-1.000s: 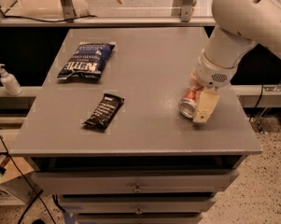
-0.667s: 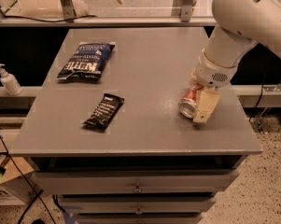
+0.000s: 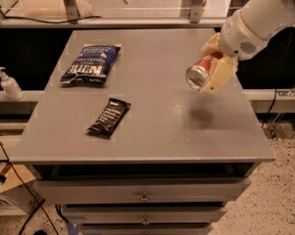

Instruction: Move coke can near blue chip bag

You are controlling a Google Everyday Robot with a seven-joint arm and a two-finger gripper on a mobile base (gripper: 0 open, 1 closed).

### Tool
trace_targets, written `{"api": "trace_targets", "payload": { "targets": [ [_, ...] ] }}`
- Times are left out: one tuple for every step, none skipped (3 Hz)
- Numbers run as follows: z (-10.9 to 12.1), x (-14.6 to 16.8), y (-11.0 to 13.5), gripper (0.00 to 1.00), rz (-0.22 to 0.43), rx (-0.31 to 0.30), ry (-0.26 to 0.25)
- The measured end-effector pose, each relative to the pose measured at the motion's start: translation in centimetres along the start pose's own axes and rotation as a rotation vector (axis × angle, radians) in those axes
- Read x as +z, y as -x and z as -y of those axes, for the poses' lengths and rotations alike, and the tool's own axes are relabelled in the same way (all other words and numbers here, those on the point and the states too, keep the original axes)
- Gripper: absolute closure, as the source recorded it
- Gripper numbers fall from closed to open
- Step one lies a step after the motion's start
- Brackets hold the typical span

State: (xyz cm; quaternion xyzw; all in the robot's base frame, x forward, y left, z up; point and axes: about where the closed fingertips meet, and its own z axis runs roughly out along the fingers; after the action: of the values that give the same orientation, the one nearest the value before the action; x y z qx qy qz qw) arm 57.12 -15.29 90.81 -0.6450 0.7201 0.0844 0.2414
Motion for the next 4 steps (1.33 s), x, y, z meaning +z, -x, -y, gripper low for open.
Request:
{"api": "trace_targets", "payload": {
  "targets": [
    [0.3, -0.8, 1.3, 1.00, 0.041, 0.000, -0.009],
    [0.3, 0.2, 0.4, 1.00, 0.048, 0.055, 0.000],
    [2.1, 2.1, 3.4, 1.00, 0.142, 0.050, -0.028],
    [4.7, 3.8, 7.6, 1.00, 0.257, -0.005, -0.086]
  ]
}}
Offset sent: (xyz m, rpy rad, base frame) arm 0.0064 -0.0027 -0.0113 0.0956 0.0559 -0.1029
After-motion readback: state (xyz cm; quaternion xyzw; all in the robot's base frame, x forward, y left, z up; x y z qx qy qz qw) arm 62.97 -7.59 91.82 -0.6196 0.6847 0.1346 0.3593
